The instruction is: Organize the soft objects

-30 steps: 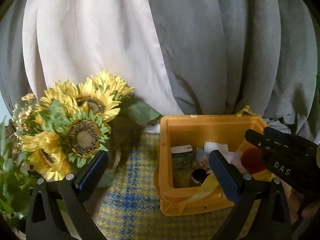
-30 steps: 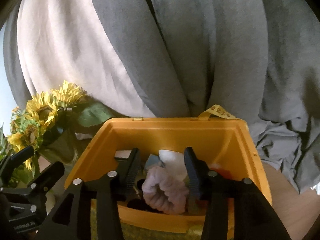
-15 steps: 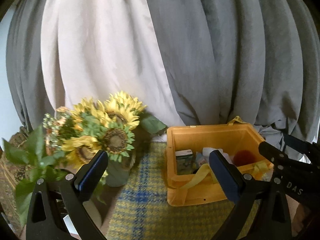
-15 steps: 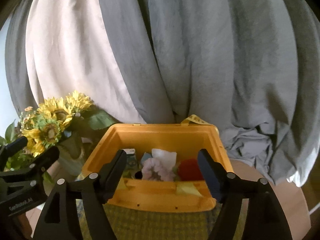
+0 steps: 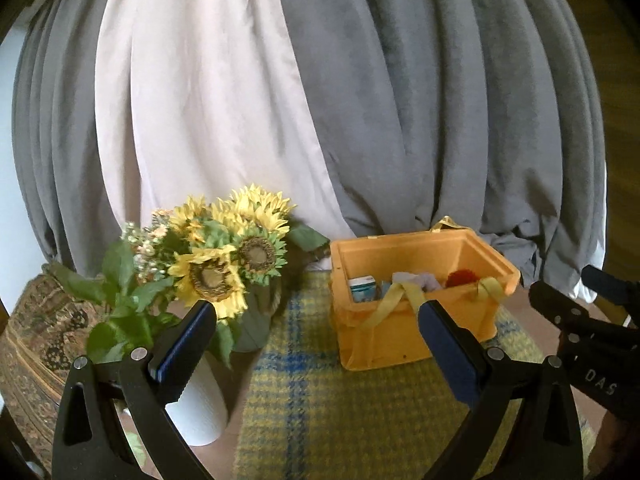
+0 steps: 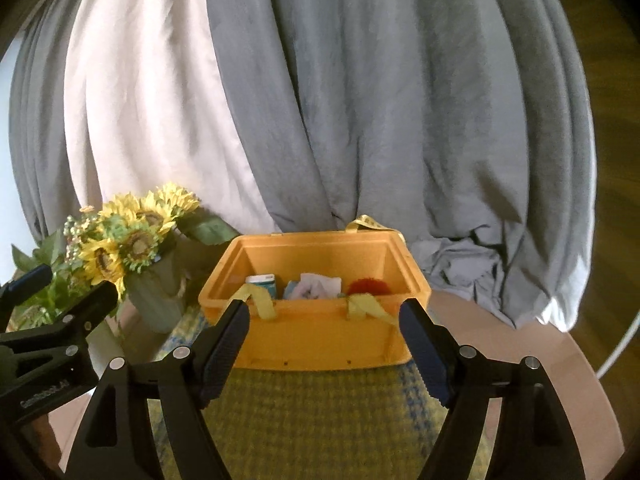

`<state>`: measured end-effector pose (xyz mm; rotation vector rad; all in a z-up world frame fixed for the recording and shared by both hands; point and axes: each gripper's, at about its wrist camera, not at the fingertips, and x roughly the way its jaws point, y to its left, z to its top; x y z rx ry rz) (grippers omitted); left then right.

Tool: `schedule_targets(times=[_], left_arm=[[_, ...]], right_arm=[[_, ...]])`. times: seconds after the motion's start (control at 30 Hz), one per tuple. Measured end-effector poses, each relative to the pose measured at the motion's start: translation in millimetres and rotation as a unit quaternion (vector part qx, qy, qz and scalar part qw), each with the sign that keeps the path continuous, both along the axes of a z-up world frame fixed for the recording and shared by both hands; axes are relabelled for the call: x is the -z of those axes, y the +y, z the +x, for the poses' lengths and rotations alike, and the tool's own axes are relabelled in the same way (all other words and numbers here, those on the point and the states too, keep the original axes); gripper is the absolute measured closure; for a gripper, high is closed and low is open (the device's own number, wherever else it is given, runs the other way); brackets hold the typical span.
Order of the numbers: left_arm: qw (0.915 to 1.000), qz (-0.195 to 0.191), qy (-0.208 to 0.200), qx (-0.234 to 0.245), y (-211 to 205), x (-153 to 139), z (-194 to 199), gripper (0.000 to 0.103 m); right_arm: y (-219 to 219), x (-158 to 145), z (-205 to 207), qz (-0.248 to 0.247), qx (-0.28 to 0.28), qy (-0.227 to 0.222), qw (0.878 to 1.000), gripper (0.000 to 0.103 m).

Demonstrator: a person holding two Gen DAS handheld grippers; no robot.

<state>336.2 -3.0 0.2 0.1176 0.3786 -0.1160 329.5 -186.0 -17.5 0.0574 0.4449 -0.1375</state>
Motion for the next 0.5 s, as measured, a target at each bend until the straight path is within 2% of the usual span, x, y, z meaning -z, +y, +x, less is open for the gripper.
schedule_targets(times=[0.13,0.5], left_arm=[[0.9998,-0.005,-0.001,0.019,6,-1,-18,0.0],[0.9997,-0.012,-0.013,0.019,9,-8,-75,0.0]], right_arm=[[10,0,-25,-0.002,0.016,-0.003,1.0,0.025],[19,-12,-85,-0.016,0.033,-0.018,0.999,0.021]])
